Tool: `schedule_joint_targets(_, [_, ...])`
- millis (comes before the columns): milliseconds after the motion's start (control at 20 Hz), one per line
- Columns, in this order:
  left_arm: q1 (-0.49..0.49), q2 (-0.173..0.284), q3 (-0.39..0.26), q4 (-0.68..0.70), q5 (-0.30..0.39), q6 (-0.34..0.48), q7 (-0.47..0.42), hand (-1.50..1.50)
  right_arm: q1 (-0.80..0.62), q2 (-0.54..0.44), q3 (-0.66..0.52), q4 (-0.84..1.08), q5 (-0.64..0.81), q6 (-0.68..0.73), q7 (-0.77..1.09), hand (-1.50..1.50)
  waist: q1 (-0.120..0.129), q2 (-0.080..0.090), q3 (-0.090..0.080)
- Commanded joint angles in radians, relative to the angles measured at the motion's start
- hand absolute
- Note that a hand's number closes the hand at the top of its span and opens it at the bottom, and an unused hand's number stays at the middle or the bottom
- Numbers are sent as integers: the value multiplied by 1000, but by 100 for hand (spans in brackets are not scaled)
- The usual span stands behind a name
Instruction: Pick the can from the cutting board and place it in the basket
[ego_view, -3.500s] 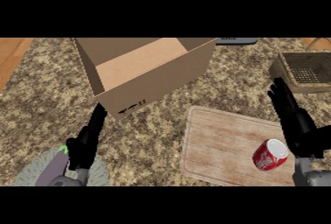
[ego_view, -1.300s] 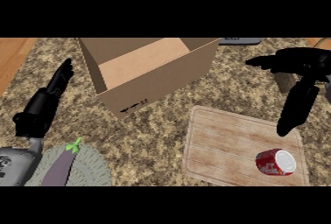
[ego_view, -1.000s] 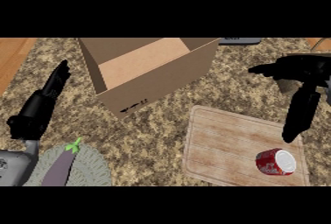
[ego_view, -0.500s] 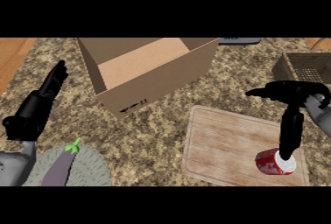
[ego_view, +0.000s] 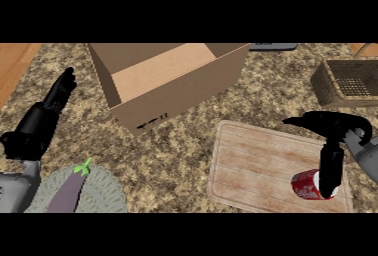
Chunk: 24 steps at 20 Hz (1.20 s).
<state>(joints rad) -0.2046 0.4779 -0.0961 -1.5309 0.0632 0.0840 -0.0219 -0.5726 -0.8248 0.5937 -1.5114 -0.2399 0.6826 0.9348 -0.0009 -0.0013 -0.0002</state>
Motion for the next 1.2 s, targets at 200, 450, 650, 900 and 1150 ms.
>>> schedule_joint_targets(200, [14,-79,-3,-31,-71,10,13,0,86,59,-90,11,178,53,-32,-150,3,1,0])
schedule_joint_targets(450, [9,-68,44,-34,-77,-39,39,0,141,151,-120,-26,254,39,6,-150,2,1,0])
schedule_joint_targets(650, [55,-78,87,31,-73,-73,-77,0,203,133,-167,-40,287,60,-35,-150,0,1,0])
schedule_joint_targets(900, [17,-62,121,7,-75,-122,-18,0,244,209,-184,-76,333,71,15,-150,2,1,0])
schedule_joint_targets(1150, [-29,-124,85,-44,-122,-89,77,0,325,172,-243,-134,347,131,-18,-150,-3,-1,0])
